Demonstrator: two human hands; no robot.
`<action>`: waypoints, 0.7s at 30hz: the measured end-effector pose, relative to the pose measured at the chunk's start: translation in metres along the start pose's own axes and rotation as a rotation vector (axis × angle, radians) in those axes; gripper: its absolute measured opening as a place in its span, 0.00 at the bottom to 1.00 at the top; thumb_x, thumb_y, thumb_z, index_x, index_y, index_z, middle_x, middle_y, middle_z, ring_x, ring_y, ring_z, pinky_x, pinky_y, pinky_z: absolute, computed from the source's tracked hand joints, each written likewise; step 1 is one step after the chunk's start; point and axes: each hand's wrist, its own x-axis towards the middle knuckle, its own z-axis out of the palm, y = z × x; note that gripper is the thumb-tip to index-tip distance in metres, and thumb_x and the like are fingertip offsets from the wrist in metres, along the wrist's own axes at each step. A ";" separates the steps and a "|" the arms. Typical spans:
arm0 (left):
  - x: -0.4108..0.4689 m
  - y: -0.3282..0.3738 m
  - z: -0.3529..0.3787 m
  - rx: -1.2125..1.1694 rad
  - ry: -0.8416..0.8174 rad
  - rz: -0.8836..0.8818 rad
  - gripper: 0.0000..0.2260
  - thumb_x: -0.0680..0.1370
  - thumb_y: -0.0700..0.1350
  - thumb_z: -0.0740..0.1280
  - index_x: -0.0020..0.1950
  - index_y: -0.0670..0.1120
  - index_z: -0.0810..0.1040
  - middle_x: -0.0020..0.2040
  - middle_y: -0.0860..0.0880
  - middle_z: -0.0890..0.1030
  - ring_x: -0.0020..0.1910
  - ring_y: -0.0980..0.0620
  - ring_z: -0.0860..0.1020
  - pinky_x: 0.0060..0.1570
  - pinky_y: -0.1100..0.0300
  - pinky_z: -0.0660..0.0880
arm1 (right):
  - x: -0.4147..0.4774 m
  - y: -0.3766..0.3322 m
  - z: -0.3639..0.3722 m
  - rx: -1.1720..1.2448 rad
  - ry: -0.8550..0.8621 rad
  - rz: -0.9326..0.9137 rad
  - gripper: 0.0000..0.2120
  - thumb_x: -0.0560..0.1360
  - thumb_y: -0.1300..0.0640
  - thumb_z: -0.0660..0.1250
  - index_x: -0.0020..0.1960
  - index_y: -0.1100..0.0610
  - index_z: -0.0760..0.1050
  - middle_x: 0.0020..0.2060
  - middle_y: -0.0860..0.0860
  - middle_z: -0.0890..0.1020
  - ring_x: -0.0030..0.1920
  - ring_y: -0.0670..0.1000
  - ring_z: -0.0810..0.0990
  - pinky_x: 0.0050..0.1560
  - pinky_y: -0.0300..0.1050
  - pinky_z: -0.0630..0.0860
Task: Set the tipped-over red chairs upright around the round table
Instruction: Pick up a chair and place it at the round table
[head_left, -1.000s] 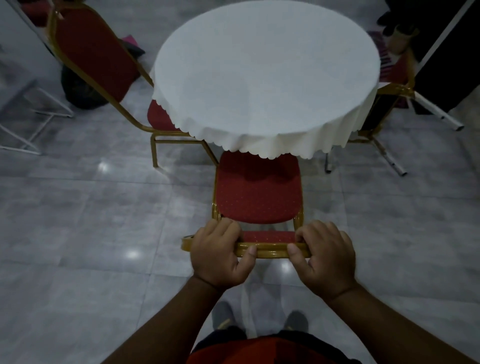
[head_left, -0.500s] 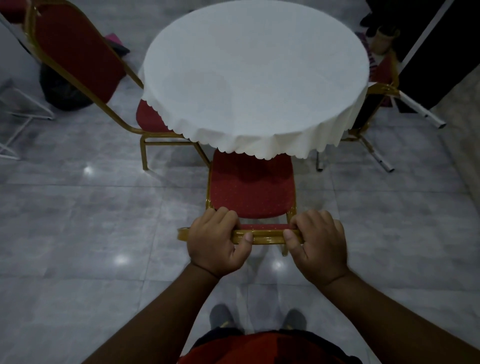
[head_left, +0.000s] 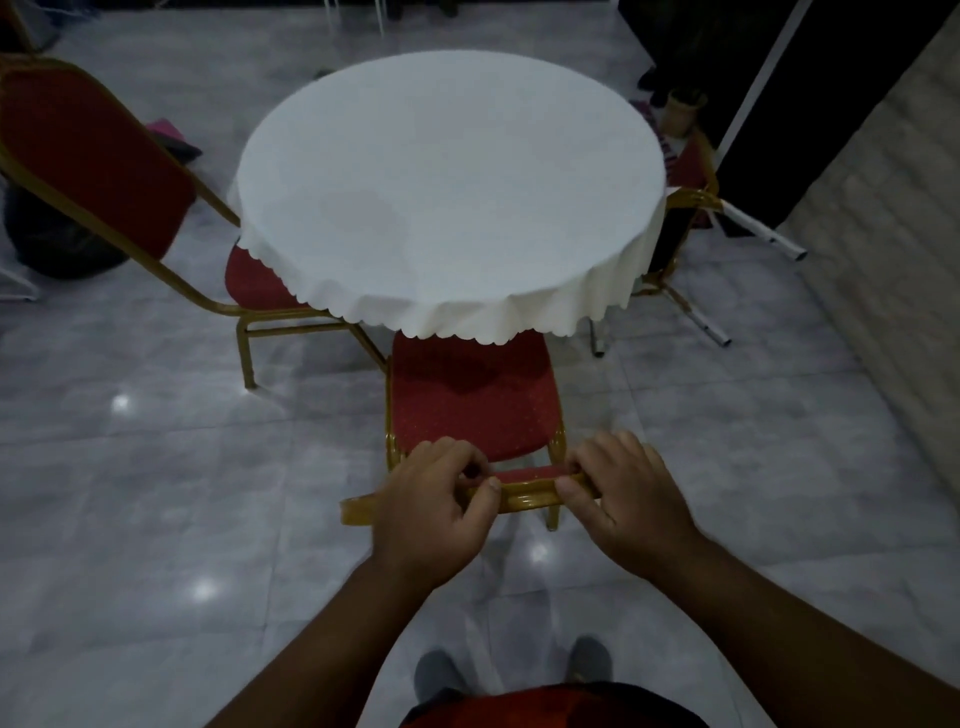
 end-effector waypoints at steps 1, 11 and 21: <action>0.006 0.006 -0.001 -0.008 -0.022 0.028 0.07 0.75 0.55 0.64 0.45 0.54 0.77 0.40 0.58 0.77 0.42 0.56 0.74 0.41 0.51 0.73 | -0.001 0.004 -0.002 -0.033 -0.006 0.003 0.18 0.78 0.34 0.51 0.45 0.46 0.70 0.41 0.41 0.69 0.44 0.46 0.67 0.46 0.46 0.64; 0.084 0.100 0.069 0.059 -0.418 0.296 0.21 0.78 0.63 0.57 0.63 0.53 0.78 0.59 0.56 0.80 0.59 0.55 0.75 0.60 0.56 0.69 | -0.044 0.100 -0.055 -0.279 0.060 0.560 0.19 0.80 0.39 0.56 0.58 0.49 0.78 0.55 0.48 0.82 0.56 0.53 0.77 0.55 0.51 0.70; 0.139 0.245 0.240 0.170 -0.555 0.412 0.21 0.83 0.56 0.60 0.72 0.47 0.74 0.70 0.48 0.77 0.71 0.48 0.72 0.72 0.58 0.62 | -0.131 0.255 -0.134 -0.218 0.036 0.890 0.30 0.82 0.38 0.51 0.76 0.54 0.65 0.76 0.52 0.68 0.76 0.52 0.64 0.74 0.51 0.58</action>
